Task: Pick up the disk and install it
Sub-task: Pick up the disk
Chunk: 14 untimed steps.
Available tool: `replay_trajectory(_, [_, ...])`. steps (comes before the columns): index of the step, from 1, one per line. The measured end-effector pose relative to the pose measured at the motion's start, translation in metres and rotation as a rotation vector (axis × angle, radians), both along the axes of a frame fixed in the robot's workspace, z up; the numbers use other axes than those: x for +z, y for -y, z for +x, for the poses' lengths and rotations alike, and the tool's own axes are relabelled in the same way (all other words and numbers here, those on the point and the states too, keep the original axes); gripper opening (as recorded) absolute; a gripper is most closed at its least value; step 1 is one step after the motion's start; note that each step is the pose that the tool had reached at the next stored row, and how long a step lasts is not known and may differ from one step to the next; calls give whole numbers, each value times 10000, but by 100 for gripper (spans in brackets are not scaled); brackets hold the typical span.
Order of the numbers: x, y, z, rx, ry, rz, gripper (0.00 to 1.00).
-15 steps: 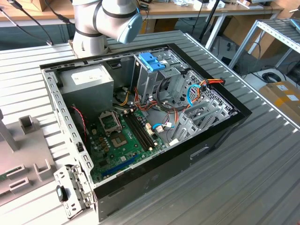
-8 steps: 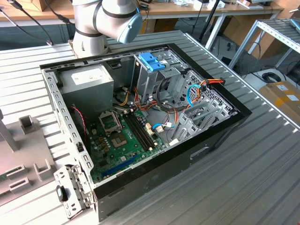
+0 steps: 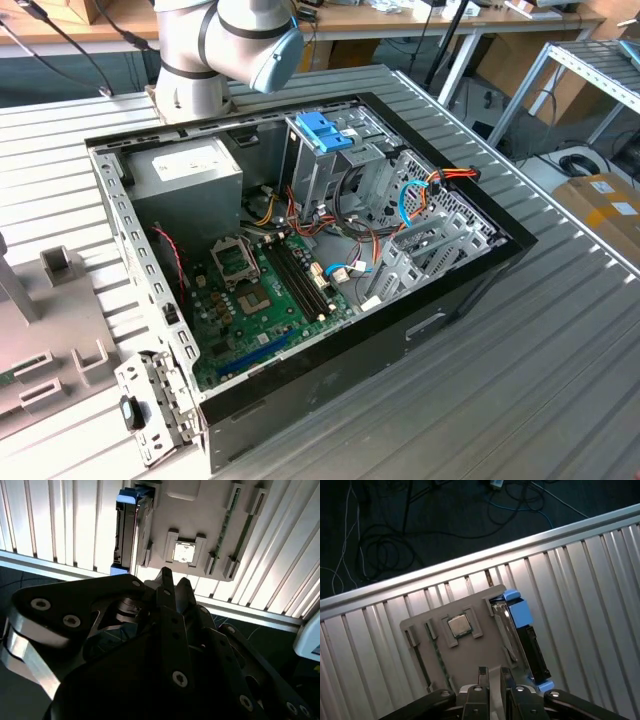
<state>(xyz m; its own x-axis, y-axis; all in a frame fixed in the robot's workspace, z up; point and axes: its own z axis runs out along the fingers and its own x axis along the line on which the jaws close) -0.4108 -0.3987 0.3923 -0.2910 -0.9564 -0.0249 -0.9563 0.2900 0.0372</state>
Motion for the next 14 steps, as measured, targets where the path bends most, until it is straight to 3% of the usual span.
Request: replay_trajectory(14, [0, 0, 0, 1234, 0, 0, 24])
